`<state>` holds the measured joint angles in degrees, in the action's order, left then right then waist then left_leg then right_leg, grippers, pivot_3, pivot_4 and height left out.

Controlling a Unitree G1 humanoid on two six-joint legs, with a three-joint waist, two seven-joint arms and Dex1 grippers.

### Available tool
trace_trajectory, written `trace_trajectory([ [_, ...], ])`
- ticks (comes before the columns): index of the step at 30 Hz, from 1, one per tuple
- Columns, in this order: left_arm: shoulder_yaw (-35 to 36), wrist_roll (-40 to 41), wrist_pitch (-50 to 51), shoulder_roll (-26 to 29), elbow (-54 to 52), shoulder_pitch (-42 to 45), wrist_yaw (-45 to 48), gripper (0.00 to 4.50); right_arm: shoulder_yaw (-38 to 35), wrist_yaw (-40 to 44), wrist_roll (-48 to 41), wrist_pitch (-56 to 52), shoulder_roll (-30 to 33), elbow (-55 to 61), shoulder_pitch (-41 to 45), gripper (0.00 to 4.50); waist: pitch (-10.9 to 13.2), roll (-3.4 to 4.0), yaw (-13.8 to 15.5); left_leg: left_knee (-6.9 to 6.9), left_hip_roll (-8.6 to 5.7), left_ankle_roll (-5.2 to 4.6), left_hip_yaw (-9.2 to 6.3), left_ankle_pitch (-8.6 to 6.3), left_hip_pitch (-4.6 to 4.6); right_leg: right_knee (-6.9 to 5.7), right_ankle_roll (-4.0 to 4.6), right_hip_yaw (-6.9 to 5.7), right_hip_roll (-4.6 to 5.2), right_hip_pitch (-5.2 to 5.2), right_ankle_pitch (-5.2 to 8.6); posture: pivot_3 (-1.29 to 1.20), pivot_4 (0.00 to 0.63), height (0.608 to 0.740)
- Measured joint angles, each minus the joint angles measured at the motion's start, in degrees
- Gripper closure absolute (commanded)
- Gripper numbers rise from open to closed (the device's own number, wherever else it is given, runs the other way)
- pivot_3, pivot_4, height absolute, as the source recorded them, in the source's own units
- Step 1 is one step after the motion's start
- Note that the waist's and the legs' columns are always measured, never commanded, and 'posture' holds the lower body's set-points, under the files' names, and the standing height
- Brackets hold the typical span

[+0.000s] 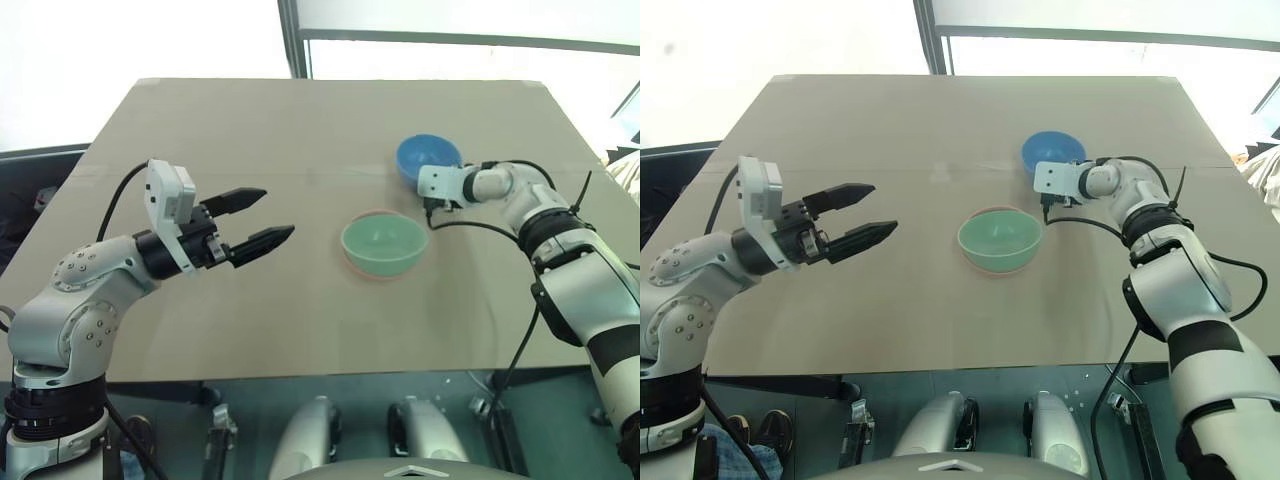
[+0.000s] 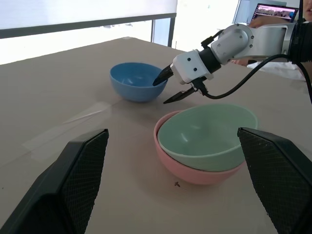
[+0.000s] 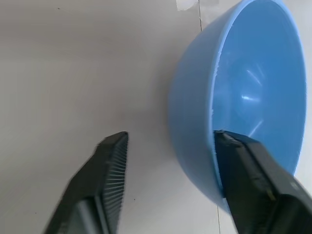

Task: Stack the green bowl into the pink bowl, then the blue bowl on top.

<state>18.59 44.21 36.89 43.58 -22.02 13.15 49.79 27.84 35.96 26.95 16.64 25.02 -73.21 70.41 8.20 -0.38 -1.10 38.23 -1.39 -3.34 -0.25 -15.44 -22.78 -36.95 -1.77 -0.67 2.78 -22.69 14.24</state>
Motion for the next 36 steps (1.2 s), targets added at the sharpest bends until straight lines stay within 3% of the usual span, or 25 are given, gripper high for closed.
trace_trajectory([
  [3, -0.32, 0.00, -0.04, -0.04, 0.00, 0.14, -0.09, 0.00, -0.01, 0.12, 0.12, 0.43, -0.11, -0.51, 0.00, 4.46, 0.01, 0.01, -0.04, -0.01, 0.00, 0.01, 0.00, 0.01, 0.00, 0.00, 0.00, 0.00, 0.00, -0.01, 0.00, 0.00, 0.150, 0.740],
  [9, -1.22, -0.15, -0.63, -0.43, 0.02, 0.44, -0.13, 0.00, -0.13, 2.11, 0.30, 2.08, 0.29, -0.55, 0.02, 4.46, 0.02, 0.03, -0.06, -0.03, 0.00, 0.02, 0.00, 0.01, 0.00, 0.00, 0.00, 0.00, 0.00, -0.02, 0.00, 0.00, 0.150, 0.740],
  [16, -1.70, -0.19, -0.98, -0.56, 0.07, 0.91, -0.09, 0.00, -3.00, 16.00, -4.05, 7.90, 3.82, 5.67, -0.79, 4.46, 0.04, 0.06, -0.08, -0.04, 0.01, 0.01, -0.01, 0.01, -0.01, 0.02, 0.00, 0.00, 0.00, -0.01, 0.00, 0.00, 0.150, 0.740],
  [17, -2.06, -0.24, -1.18, -0.56, 0.15, 1.01, 0.13, 0.00, -5.22, 25.02, -9.64, 8.49, 6.08, 15.10, -3.32, 4.46, 0.05, 0.07, 0.01, -0.04, 0.03, 0.01, -0.05, 0.00, -0.03, 0.05, -0.01, -0.02, 0.00, 0.00, 0.00, 0.00, 0.150, 0.740],
  [18, -2.07, -0.24, -1.18, -0.56, 0.16, 1.00, 0.13, 0.00, -5.29, 25.27, -9.82, 8.52, 6.12, 15.36, -3.35, 4.46, 0.06, 0.09, 0.04, -0.04, 0.03, 0.00, -0.05, 0.00, -0.02, 0.04, -0.01, -0.02, 0.00, 0.00, 0.00, 0.00, 0.150, 0.740],
  [20, -2.77, -0.45, -1.37, -0.51, 0.37, 1.24, 0.54, 0.00, -7.11, 34.77, -16.89, 5.26, 8.78, 30.17, -6.97, 4.46, 0.06, 0.09, 0.17, -0.05, 0.04, -0.01, -0.08, -0.01, -0.04, 0.04, -0.01, -0.03, 0.02, 0.00, 0.00, 0.00, 0.150, 0.740],
  [21, -3.28, -0.97, -1.83, -0.38, 0.85, 1.42, 1.33, 0.00, -8.05, 41.23, -22.71, 0.71, 11.39, 43.01, -10.08, 4.46, 0.06, 0.09, 0.25, -0.06, 0.04, -0.01, -0.10, -0.01, -0.05, 0.06, -0.01, -0.04, 0.03, 0.00, -0.01, 0.00, 0.150, 0.740],
  [29, -7.54, -4.34, -5.15, 0.60, 6.69, 6.30, 6.98, 0.00, -8.62, 49.17, -35.28, -20.30, 18.52, 81.50, -20.17, 4.46, 0.06, 0.09, 0.95, -0.05, 0.01, -0.08, -0.18, -0.07, -0.10, 0.08, 0.01, -0.14, 0.18, 0.01, 0.00, 0.00, 0.150, 0.740],
  [30, -8.15, -4.82, -5.48, 0.67, 7.36, 7.06, 7.80, 0.00, -8.60, 49.16, -35.45, -21.71, 18.99, 83.82, -20.64, 3.82, 0.05, 0.08, 0.94, -0.04, 0.00, -0.09, -0.18, -0.07, -0.10, 0.08, 0.01, -0.14, 0.19, 0.01, 0.00, 0.00, 0.150, 0.740],
  [31, -8.81, -5.38, -6.29, 0.78, 8.46, 8.04, 9.12, 0.00, -8.54, 49.28, -35.45, -23.49, 20.17, 86.77, -21.42, 3.55, 0.05, 0.07, 0.95, -0.03, 0.00, -0.10, -0.18, -0.08, -0.09, 0.09, 0.01, -0.14, 0.21, 0.00, 0.00, 0.00, 0.150, 0.740],
  [33, -9.61, -6.09, -6.94, 0.86, 9.62, 8.95, 10.12, 0.00, -8.49, 49.81, -35.36, -24.79, 21.57, 88.34, -22.19, 2.56, 0.04, 0.06, 0.98, -0.02, -0.01, -0.11, -0.17, -0.08, -0.07, 0.11, 0.01, -0.14, 0.22, 0.01, 0.00, 0.00, 0.150, 0.740],
  [34, -9.78, -6.30, -7.15, 0.86, 9.96, 9.09, 10.43, 0.00, -8.47, 49.97, -35.34, -25.28, 21.96, 88.62, -22.36, 2.37, 0.04, 0.06, 0.98, -0.02, -0.01, -0.11, -0.17, -0.08, -0.07, 0.10, 0.01, -0.14, 0.22, 0.01, 0.00, 0.00, 0.150, 0.740],
  [35, -10.10, -6.58, -7.32, 0.86, 10.55, 9.42, 10.80, 0.00, -8.52, 49.61, -35.17, -26.10, 22.30, 89.00, -22.62, 1.79, 0.04, 0.06, 0.93, -0.02, -0.01, -0.11, -0.17, -0.08, -0.07, 0.10, 0.01, -0.14, 0.22, 0.00, 0.00, 0.00, 0.150, 0.740],
  [36, -10.21, -6.71, -7.35, 0.85, 10.80, 9.58, 11.02, 0.00, -8.54, 49.27, -35.09, -26.50, 22.29, 89.04, -22.66, 1.62, 0.04, 0.06, 0.92, -0.02, 0.00, -0.11, -0.17, -0.08, -0.08, 0.10, 0.01, -0.14, 0.22, 0.00, 0.00, 0.00, 0.150, 0.740],
])
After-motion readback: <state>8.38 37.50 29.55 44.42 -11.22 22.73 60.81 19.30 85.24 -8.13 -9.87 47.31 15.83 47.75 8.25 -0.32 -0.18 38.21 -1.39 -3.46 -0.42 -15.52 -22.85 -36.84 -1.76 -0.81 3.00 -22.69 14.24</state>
